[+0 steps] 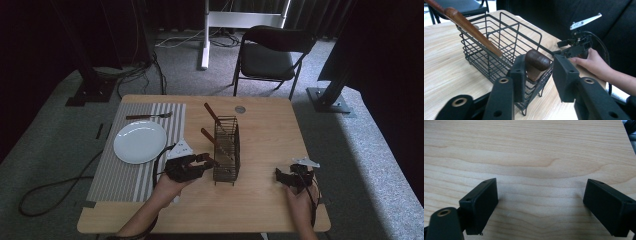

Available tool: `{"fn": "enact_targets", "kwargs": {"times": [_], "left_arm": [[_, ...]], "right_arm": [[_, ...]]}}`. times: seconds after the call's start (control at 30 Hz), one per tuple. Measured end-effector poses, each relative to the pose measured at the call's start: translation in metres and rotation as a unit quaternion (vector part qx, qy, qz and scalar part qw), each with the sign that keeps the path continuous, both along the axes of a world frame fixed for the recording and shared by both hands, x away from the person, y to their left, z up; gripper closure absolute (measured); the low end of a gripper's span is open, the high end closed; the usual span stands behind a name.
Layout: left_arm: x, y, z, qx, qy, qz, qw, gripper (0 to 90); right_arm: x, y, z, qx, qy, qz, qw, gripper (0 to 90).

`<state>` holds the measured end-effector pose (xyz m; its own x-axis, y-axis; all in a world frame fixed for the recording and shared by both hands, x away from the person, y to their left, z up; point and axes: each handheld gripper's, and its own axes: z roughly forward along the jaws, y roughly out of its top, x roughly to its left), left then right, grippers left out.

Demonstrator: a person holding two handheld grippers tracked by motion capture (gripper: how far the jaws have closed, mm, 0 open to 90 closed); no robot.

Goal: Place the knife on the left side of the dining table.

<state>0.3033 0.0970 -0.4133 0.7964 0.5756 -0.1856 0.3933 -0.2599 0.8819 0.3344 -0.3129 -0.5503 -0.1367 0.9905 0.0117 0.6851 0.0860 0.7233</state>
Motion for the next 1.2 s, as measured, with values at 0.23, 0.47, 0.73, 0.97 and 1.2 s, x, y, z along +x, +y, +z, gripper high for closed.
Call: {"fn": "enact_targets", "kwargs": {"times": [0.23,0.47,0.73,0.97,1.2], "left_arm": [[0.001,0.002,-0.001,0.001,-0.003,0.008,1.0000,74.2],[0.002,-0.003,0.002,0.007,-0.007,0.006,0.9999,75.0],[0.007,-0.008,0.006,-0.005,-0.012,0.010,0.9999,75.3],[0.007,-0.006,0.022,-0.021,-0.027,0.008,0.9994,75.3],[0.005,0.003,0.039,-0.039,-0.032,0.001,0.9987,75.3]], "right_arm": [[0.000,0.000,0.000,0.000,0.000,0.000,1.0000,11.8],[0.000,0.000,0.000,0.000,0.000,0.000,1.0000,11.8],[0.000,0.000,0.000,0.000,0.000,0.000,1.0000,11.8],[0.000,0.000,0.000,0.000,0.000,0.000,1.0000,11.8],[0.000,0.000,0.000,0.000,0.000,0.000,1.0000,11.8]]}}
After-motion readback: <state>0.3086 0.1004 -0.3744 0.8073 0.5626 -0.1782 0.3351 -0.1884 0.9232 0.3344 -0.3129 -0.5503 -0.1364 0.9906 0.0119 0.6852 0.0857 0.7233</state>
